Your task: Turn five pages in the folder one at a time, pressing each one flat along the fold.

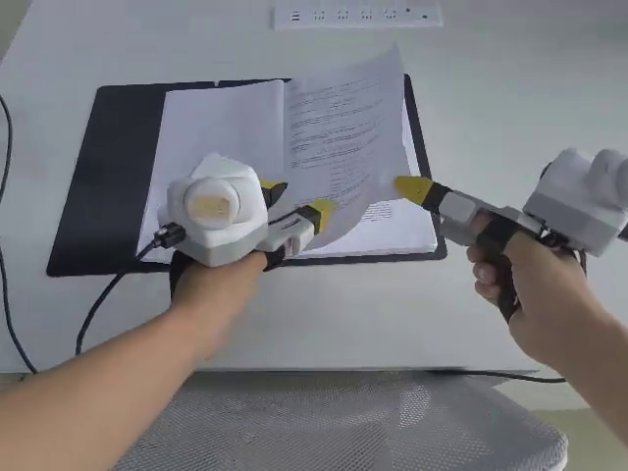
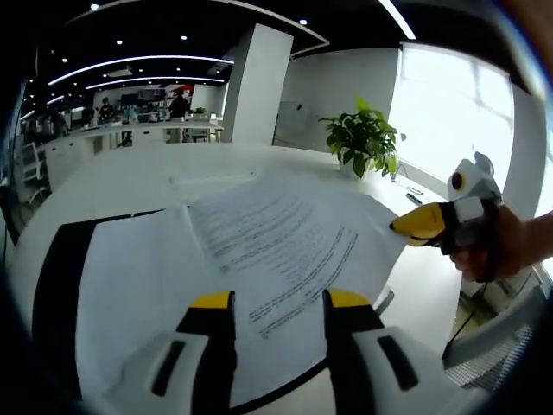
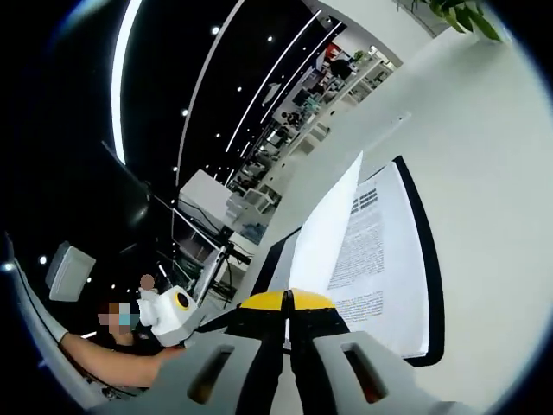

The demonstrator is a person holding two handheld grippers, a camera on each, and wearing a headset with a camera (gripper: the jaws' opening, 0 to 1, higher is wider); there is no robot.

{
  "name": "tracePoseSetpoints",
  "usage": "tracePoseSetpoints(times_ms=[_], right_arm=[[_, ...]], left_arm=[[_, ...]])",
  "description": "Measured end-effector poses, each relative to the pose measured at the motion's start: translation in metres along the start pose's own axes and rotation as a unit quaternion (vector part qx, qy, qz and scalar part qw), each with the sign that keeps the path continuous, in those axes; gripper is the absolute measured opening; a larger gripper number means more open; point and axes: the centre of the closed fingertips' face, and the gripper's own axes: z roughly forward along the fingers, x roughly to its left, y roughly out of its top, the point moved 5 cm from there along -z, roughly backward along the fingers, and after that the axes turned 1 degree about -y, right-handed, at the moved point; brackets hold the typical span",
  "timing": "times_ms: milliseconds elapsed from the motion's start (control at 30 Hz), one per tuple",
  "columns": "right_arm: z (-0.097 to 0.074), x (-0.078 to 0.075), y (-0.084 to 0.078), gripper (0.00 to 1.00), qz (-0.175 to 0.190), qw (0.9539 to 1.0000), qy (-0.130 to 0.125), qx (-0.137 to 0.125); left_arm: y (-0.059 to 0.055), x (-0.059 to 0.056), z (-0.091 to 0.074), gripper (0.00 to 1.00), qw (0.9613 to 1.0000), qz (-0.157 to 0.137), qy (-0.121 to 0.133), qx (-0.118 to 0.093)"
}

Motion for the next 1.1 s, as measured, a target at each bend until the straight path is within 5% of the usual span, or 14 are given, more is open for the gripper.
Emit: tracePoseSetpoints(times_ms=[600,900,1100], right_arm=[[0.058,0.082,-0.014,0.0,-0.069,0.9944,0.07,0.037],[0.101,0.113,-0.044,0.0,-0.092,0.9891,0.085,0.076],[0.134,0.118,-0.078,0.0,-0.112,0.9833,0.064,0.129]], left_arm=[[0.01,0.07,-0.105,0.4,0.9993,-0.005,0.038,-0.004],[0.009,0.092,-0.15,0.4,0.9984,-0.014,0.054,-0.011],[0.002,0.106,-0.17,0.39,0.9979,-0.019,0.061,-0.008]])
